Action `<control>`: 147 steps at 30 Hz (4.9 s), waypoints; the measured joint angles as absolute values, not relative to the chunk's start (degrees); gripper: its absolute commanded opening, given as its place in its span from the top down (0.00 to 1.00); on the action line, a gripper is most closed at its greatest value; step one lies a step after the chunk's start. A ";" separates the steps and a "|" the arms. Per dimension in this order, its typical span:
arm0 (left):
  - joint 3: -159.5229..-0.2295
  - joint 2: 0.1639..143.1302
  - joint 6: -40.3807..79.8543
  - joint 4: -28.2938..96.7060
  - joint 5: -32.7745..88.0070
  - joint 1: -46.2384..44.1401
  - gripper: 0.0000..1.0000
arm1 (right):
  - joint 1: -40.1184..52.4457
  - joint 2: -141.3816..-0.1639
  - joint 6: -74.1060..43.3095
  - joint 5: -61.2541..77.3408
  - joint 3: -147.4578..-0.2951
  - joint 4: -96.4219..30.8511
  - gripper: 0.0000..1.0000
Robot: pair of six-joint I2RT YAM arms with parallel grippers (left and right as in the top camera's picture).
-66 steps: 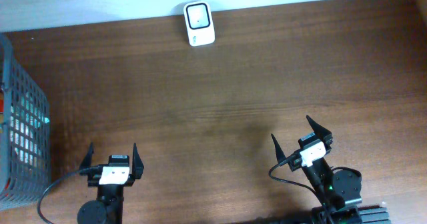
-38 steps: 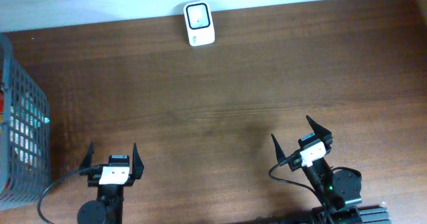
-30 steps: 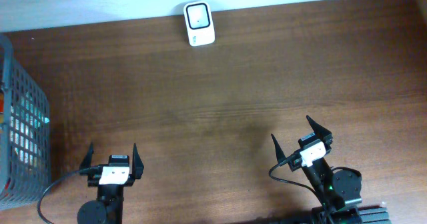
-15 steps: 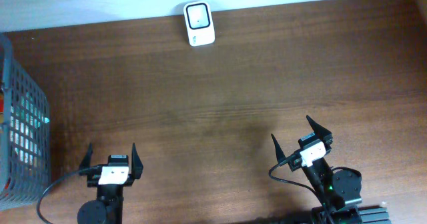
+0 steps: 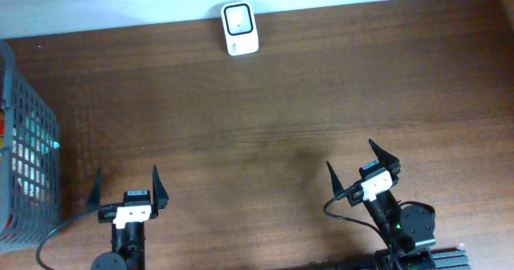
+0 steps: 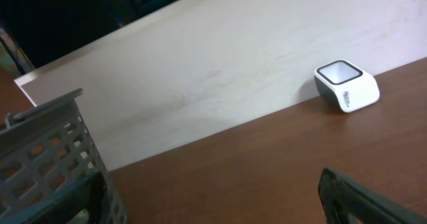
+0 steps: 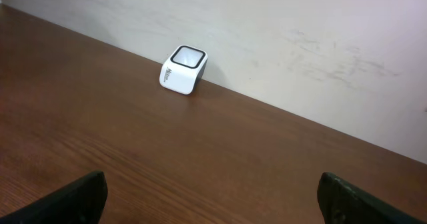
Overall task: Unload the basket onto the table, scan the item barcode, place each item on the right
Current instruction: 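Move the left gripper over the grey basket and reach inside, then grasp the white Pantene conditioner tube in the basket with the left gripper, then place the Pantene tube on the table near the scanner, release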
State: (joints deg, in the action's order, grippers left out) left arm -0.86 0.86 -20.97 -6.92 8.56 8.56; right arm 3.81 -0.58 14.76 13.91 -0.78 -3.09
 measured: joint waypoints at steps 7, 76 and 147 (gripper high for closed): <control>-11.03 11.57 -19.70 -5.80 10.59 8.56 0.01 | 3.84 -0.58 14.74 13.93 -0.78 -3.11 0.01; -102.39 114.04 -11.94 64.88 18.28 50.87 0.09 | 3.84 -0.69 14.74 13.93 -0.78 -3.09 0.01; -92.62 117.58 12.32 53.82 10.44 -11.94 0.22 | 3.84 -0.69 14.72 13.93 -0.78 -3.09 0.01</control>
